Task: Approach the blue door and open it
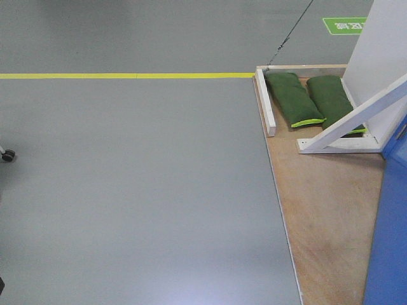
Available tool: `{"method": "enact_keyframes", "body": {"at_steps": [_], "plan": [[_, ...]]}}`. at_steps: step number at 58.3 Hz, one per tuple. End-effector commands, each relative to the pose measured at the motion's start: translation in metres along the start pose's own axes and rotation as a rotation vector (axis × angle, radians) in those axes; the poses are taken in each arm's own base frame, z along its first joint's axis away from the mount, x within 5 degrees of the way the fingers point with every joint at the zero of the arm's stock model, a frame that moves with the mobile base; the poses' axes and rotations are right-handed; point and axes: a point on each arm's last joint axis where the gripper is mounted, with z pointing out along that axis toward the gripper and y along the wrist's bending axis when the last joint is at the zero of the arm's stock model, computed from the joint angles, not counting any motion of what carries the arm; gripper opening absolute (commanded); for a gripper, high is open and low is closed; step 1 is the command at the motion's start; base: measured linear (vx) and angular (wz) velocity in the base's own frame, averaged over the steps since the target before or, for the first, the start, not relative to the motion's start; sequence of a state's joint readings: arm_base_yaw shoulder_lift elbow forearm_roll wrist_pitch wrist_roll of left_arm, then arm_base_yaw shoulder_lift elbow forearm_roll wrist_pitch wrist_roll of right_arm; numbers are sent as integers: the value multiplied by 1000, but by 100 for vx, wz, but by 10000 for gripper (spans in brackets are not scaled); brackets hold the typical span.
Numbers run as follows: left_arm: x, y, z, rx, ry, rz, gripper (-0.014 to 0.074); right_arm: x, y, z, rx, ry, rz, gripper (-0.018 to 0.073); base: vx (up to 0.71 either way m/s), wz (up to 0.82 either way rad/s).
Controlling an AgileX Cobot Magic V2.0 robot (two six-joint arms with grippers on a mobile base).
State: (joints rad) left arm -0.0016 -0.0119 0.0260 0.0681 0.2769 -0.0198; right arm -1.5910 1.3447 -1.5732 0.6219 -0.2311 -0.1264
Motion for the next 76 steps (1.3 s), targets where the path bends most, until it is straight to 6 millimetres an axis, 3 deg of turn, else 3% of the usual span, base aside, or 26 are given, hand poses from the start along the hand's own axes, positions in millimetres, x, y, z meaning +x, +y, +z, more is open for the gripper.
{"method": "enact_keyframes", "body": {"at_steps": [1, 13, 31, 50, 61, 76], "plan": [[-17, 0, -4, 7, -123, -8, 73, -12, 6, 1, -27, -67, -101, 12, 0, 0], [-17, 0, -4, 7, -123, -8, 73, 11, 25, 4, -120, -27, -197, 12, 0, 0], [-17, 0, -4, 7, -123, -8, 73, 27, 63, -5, -255, 23, -123, 12, 0, 0], [-17, 0, -4, 7, -123, -8, 73, 27, 65, -7, -263, 24, -121, 12, 0, 0], [-17, 0, -4, 7, -123, -8, 73, 28, 68, -7, -291, 16, -209, 12, 0, 0], [-17, 0, -4, 7, -123, -8, 73, 18, 99, -28, -391, 17, -61, 12, 0, 0]]}}
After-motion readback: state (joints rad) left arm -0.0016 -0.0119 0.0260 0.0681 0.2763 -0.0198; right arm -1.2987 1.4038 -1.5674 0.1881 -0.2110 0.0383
